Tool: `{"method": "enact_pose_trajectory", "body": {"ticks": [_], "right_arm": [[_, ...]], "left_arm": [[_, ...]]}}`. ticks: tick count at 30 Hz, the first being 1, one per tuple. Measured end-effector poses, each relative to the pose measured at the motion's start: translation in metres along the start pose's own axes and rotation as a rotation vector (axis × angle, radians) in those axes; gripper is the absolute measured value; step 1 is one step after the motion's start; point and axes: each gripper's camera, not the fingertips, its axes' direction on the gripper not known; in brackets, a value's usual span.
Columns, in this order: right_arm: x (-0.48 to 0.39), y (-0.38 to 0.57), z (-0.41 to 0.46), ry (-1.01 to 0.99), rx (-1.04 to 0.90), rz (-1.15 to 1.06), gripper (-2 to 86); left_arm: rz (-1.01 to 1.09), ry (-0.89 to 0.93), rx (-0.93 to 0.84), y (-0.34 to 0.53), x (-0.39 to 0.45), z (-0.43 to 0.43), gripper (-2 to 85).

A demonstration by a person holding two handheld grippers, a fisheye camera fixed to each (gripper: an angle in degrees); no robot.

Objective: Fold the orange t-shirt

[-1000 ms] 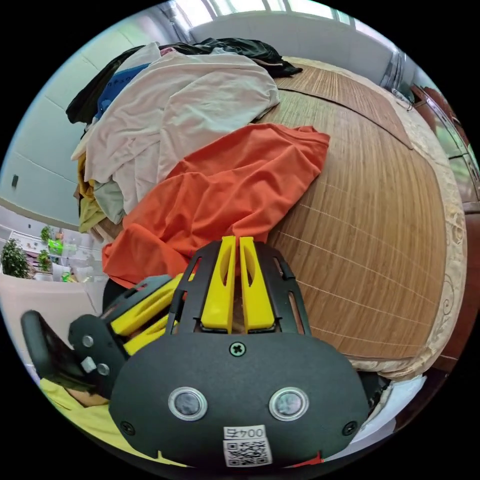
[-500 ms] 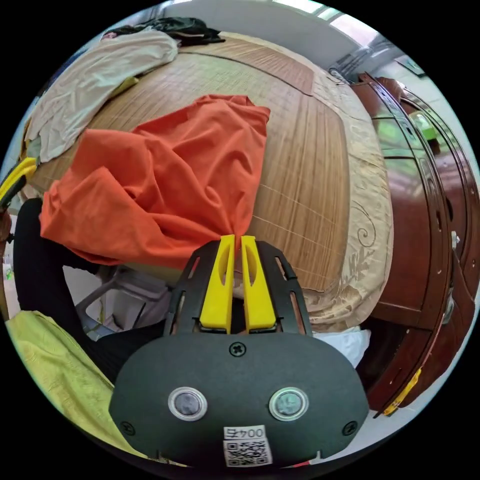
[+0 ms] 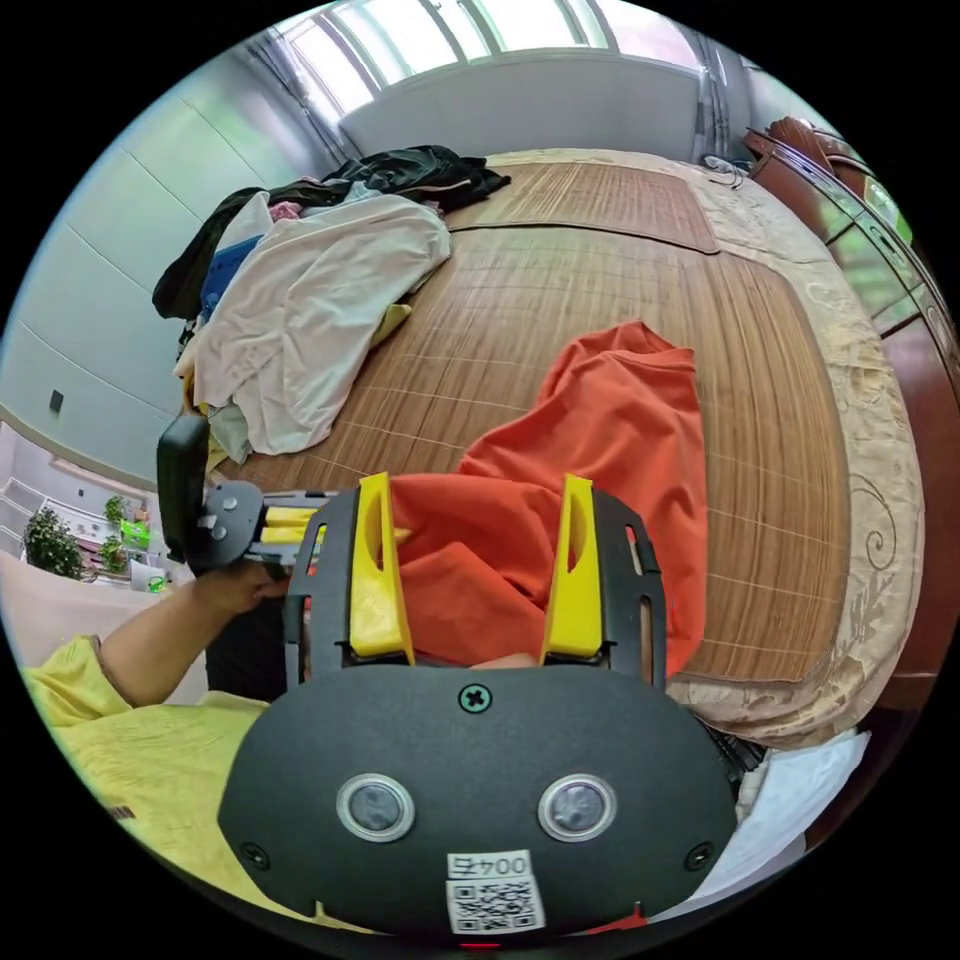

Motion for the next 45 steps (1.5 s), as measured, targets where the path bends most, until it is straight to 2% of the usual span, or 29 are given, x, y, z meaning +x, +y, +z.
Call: {"method": "enact_pose_trajectory", "body": {"ticks": [6,8,9,10,13,19,23,27,31,38,45], "right_arm": [[-0.011,-0.019,0.033,0.044,-0.189,-0.032,19.5],[-0.022,-0.014,0.046,0.082,-0.282,-0.104,14.5],[-0.029,-0.007,0.049,0.167,-0.305,-0.172,6.1],[-0.028,0.003,0.045,0.279,-0.288,-0.200,1.4],[0.000,0.030,0.014,0.398,-0.227,-0.176,-0.3],[0.111,0.097,-0.025,0.570,-0.285,0.001,-0.4],[0.162,0.121,-0.038,0.561,-0.320,0.103,0.8],[0.165,0.115,-0.091,0.488,-0.113,0.117,6.9],[0.147,0.082,-0.093,0.342,0.006,0.006,10.5],[0.150,0.038,-0.016,0.394,-0.125,-0.169,12.1],[0.179,0.022,0.015,0.448,-0.229,-0.318,11.0]], "left_arm": [[0.103,-0.041,0.055,-0.003,0.065,0.019,1.6],[0.110,-0.063,0.038,-0.006,0.073,0.032,1.3],[0.119,-0.065,0.036,-0.007,0.074,0.033,1.2],[0.142,-0.071,0.044,-0.010,0.077,0.032,1.1],[0.163,-0.078,0.076,-0.019,0.073,0.021,1.0],[0.147,-0.134,0.048,-0.041,0.043,0.014,1.4],[0.124,-0.170,-0.003,-0.075,0.006,0.025,2.7],[0.101,-0.161,-0.054,-0.119,-0.034,0.043,5.2],[0.111,-0.201,-0.161,-0.180,-0.073,0.083,6.9],[0.020,-0.158,-0.271,-0.267,-0.129,0.144,8.7],[0.051,-0.155,-0.300,-0.319,-0.147,0.170,10.0]]}}
